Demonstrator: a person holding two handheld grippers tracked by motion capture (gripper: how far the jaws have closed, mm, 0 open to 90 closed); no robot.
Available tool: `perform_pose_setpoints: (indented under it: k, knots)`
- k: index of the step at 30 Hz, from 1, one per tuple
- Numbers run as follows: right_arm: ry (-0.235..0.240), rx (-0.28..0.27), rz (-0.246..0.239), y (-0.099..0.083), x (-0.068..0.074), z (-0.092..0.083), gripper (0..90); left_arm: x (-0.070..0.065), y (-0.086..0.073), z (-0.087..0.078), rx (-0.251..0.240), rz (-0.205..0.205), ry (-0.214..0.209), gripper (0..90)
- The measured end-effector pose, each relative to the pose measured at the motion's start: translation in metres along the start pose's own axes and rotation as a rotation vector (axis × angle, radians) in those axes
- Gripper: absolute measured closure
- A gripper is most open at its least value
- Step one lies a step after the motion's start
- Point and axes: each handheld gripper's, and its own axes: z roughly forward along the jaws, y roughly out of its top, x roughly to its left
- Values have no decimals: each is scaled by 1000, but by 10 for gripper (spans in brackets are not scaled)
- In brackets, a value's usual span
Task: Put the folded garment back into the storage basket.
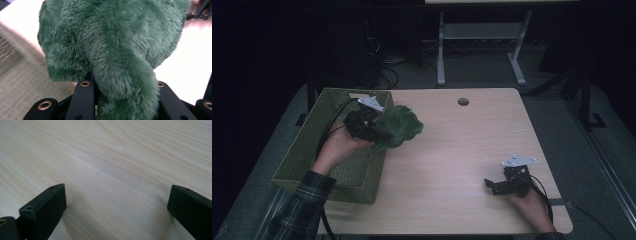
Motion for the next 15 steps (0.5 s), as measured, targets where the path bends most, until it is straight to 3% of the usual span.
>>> perform_pose_setpoints:
  k: [11, 15]
  knots:
    - [0, -1, -1, 0, 0, 0, 20, 34, -37, -29, -31, -106, 101, 685]
    - [0, -1, -1, 0, 0, 0, 20, 47, -54, -32, -22, -128, 166, 681]
